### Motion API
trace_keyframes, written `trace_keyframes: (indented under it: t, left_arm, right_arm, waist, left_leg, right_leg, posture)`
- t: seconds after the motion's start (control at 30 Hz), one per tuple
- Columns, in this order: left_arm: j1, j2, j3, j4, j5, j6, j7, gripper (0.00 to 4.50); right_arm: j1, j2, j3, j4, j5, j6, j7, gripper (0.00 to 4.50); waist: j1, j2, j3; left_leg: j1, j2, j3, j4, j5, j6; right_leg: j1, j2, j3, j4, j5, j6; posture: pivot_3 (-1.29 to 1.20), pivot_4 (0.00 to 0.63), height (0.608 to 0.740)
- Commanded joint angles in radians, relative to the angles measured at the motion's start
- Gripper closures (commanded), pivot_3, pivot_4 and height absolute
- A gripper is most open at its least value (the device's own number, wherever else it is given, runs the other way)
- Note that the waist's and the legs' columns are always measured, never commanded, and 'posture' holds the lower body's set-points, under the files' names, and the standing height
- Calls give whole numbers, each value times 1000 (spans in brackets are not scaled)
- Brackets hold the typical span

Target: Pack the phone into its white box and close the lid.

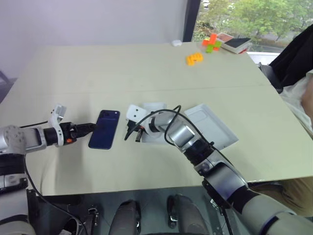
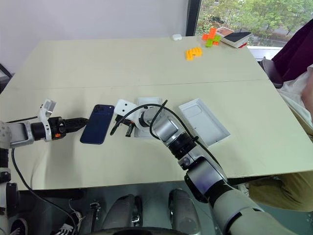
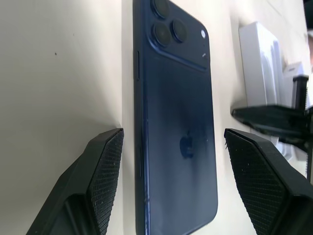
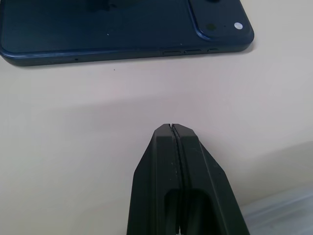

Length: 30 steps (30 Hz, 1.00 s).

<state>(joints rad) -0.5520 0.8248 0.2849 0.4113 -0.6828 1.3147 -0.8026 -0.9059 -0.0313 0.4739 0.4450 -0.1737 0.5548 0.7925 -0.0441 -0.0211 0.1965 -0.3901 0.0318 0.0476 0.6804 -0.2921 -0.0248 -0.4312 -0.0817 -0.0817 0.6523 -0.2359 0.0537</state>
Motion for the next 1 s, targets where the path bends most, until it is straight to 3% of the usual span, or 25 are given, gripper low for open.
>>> trace_keyframes:
  t: [0.03, 0.3, 0.6, 1.0]
  left_arm:
    - [20, -57, -16, 23, 10, 52, 41, 1005]
    - [-10, -186, 37, -30, -40, 149, 87, 1005]
    - [-47, -241, 78, -24, -57, 196, 94, 1005]
    - [-136, -320, 245, -13, -86, 245, 149, 1005]
  right_arm:
    - [-12, 10, -6, -13, 10, -18, -1, 4489]
    - [-9, 11, 12, -9, 3, -37, 6, 4489]
    - [-14, 9, 15, 6, -3, -54, 0, 4489]
    - [-5, -1, 29, 12, -33, -82, 1, 4489]
  waist:
    - [3, 0, 0]
    - [37, 1, -1]
    - [34, 1, -1]
    - [32, 1, -1]
  left_leg:
    - [0, 0, 0, 0, 0, 0]
    - [0, -2, -1, 1, 0, 1]
    - [-1, -4, -2, 1, -1, 2]
    - [-1, -3, -3, 2, -1, 2]
  right_leg:
    - [0, 0, 0, 0, 0, 0]
    - [3, -1, -1, -2, 0, 0]
    - [3, -1, -3, -3, 0, 0]
    - [4, -1, -3, -3, 0, 0]
  posture:
    - [0, 150, 740]
    - [0, 150, 740]
    - [0, 150, 740]
    - [0, 150, 740]
